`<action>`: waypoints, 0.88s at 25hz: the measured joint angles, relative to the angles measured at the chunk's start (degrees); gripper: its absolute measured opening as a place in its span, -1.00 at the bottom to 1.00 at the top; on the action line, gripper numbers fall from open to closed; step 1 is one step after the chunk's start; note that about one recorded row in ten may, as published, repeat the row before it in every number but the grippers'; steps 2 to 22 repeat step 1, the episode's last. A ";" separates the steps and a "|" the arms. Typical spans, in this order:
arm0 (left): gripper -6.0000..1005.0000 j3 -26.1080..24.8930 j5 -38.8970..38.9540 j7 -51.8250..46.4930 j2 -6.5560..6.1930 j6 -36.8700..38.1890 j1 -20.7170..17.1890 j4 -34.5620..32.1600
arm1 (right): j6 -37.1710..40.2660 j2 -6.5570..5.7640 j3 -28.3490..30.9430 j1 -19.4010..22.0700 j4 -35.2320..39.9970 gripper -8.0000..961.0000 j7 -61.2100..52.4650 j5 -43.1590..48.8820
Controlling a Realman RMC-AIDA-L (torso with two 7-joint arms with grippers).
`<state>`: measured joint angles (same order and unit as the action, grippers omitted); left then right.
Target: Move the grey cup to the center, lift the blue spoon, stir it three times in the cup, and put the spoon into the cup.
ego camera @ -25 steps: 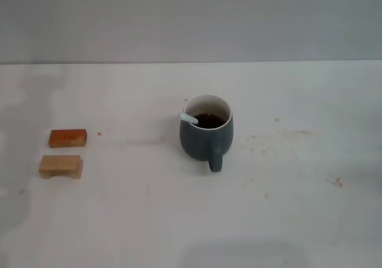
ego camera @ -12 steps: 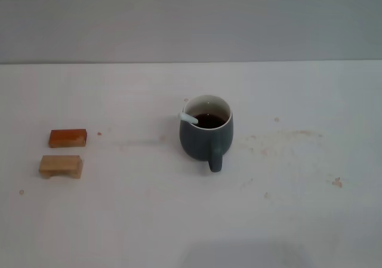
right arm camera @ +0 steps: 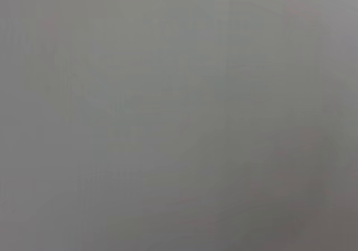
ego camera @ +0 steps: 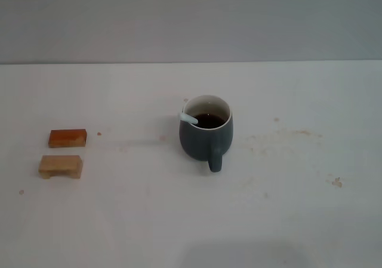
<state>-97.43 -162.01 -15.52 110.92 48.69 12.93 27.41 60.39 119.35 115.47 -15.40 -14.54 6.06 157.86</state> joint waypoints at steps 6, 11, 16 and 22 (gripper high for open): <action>0.40 0.00 -0.01 0.11 -0.01 0.00 0.01 -0.06 | 0.07 -0.07 0.08 -0.12 0.02 -0.90 -0.13 -0.01; 0.40 0.00 -0.01 0.11 -0.01 0.00 0.01 -0.06 | 0.07 -0.07 0.08 -0.12 0.02 -0.90 -0.13 -0.01; 0.40 0.00 -0.01 0.11 -0.01 0.00 0.01 -0.06 | 0.07 -0.07 0.08 -0.12 0.02 -0.90 -0.13 -0.01; 0.40 0.00 -0.01 0.11 -0.01 0.00 0.01 -0.06 | 0.07 -0.07 0.08 -0.12 0.02 -0.90 -0.13 -0.01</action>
